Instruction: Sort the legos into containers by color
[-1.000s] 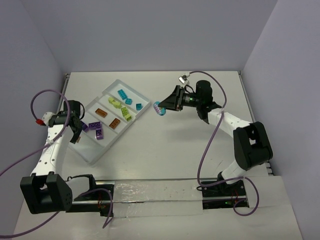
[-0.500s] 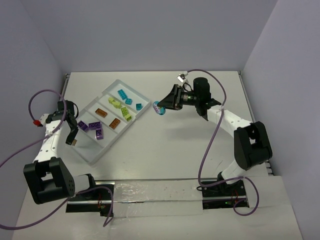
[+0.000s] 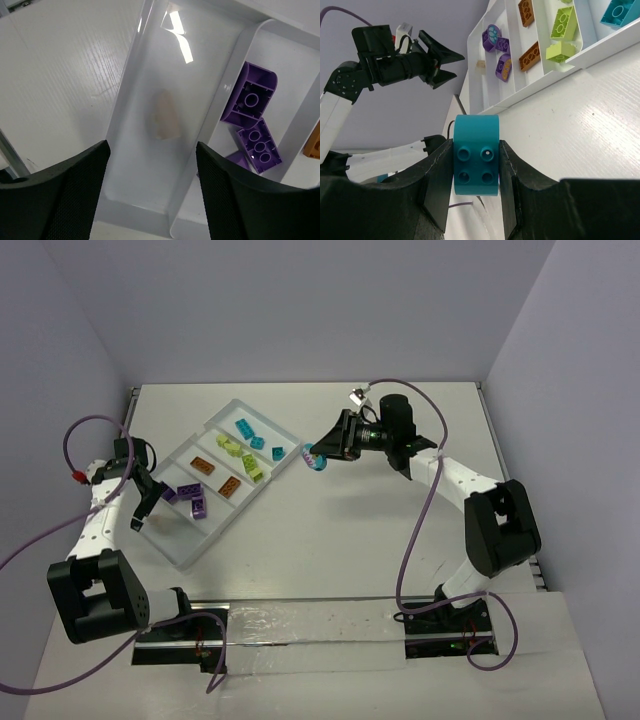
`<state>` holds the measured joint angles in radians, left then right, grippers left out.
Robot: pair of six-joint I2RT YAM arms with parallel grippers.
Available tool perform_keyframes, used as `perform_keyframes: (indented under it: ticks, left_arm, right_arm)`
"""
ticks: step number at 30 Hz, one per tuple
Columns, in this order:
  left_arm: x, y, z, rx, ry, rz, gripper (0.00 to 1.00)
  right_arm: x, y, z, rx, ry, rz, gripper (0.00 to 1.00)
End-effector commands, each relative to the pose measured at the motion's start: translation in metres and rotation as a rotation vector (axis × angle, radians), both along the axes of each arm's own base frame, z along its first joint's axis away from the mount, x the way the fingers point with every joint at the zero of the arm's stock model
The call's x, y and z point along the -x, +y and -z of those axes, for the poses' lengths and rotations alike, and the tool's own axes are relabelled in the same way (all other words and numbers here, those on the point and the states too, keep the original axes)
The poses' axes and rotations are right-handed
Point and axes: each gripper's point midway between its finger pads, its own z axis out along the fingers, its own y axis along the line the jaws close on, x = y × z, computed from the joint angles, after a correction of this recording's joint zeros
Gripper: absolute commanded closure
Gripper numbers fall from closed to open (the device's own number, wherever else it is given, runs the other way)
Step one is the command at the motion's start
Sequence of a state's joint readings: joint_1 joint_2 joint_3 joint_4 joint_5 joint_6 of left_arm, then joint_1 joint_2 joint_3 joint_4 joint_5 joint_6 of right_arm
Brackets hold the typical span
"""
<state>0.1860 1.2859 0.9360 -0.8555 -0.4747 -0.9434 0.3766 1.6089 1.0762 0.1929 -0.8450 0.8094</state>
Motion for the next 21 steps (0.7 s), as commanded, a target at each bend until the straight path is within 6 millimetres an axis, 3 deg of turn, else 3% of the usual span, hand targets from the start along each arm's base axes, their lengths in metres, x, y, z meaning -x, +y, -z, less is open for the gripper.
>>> perform_keyframes:
  ticks: [1, 3, 8, 13, 17, 21]
  left_arm:
    - [-0.017, 0.003, -0.017, -0.004, -0.072, 0.025, 0.2]
    - [-0.022, -0.003, -0.024, 0.016, -0.104, 0.067, 0.07]
    - [-0.034, -0.012, -0.054, 0.02, -0.223, 0.156, 0.06]
    - [-0.042, -0.03, -0.097, 0.011, -0.386, 0.295, 0.05]
    - [-0.044, -0.041, -0.118, 0.007, -0.465, 0.371, 0.03]
    - [-0.047, -0.049, -0.121, 0.024, -0.477, 0.418, 0.02]
  right_arm:
    - [-0.006, 0.005, -0.024, -0.014, -0.083, -0.009, 0.89]
    - [-0.01, 0.004, -0.029, 0.021, -0.114, 0.007, 0.88]
    - [-0.034, 0.005, -0.028, 0.169, -0.153, 0.061, 0.86]
    - [-0.08, 0.01, -0.001, 0.343, -0.123, 0.154, 0.86]
    - [-0.114, 0.024, 0.018, 0.364, -0.092, 0.188, 0.86]
    - [-0.132, 0.054, 0.023, 0.331, -0.103, 0.166, 0.85]
